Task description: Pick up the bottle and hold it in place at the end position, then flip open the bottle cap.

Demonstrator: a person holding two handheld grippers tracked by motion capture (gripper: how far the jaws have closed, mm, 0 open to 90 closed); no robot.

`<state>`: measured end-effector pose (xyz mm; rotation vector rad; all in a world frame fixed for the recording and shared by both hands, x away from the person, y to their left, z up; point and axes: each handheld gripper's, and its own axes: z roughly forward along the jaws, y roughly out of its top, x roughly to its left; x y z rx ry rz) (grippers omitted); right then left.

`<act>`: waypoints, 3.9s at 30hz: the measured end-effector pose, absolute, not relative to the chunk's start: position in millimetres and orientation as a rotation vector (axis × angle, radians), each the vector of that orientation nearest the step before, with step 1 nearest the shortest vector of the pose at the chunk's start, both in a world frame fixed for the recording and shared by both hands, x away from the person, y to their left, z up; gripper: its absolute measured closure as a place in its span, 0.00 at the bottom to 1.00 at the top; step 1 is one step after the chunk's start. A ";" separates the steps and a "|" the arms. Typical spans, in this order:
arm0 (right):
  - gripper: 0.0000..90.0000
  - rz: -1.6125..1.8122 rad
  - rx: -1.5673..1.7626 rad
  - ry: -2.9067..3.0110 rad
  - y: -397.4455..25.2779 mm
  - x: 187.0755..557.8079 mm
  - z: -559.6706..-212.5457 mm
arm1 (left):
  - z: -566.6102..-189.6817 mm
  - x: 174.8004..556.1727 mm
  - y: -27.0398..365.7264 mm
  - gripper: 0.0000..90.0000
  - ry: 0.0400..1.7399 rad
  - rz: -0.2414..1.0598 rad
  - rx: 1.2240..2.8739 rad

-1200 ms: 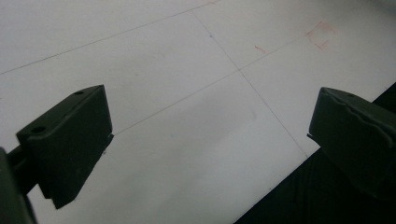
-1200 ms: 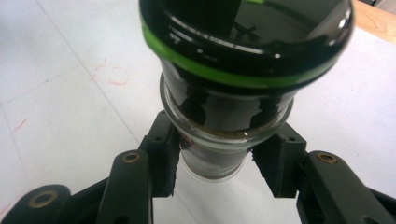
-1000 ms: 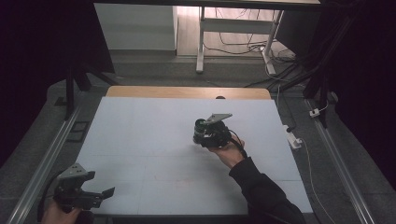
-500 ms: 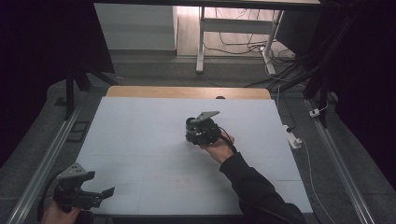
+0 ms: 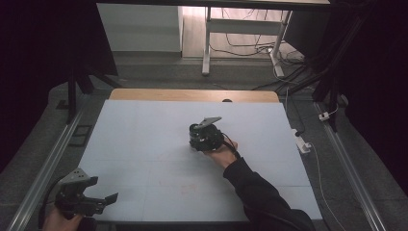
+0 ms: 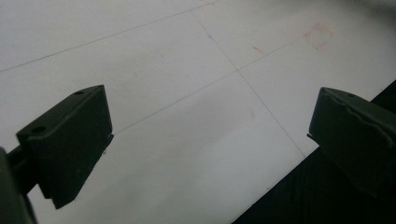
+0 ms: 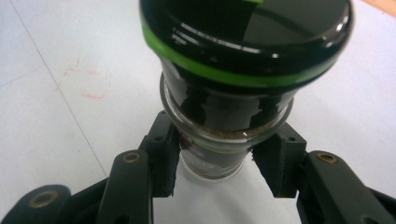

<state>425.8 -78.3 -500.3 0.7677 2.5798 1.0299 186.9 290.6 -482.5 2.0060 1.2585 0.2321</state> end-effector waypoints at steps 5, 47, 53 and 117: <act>0.59 1.023 0.763 2.592 -77.0 424.1 -505.3 | -482.4 187.0 290.8 0.01 1.255 0.232 2.007; 0.59 1.041 0.740 2.591 -79.6 424.3 -507.3 | -476.3 208.0 277.9 0.00 1.085 0.228 1.983; 0.59 1.044 0.738 2.593 -79.7 424.5 -507.4 | -475.7 219.8 268.4 0.00 1.046 0.243 1.981; 0.59 1.051 0.732 2.597 -80.1 425.1 -507.8 | -464.8 372.5 148.7 0.00 0.815 0.248 2.103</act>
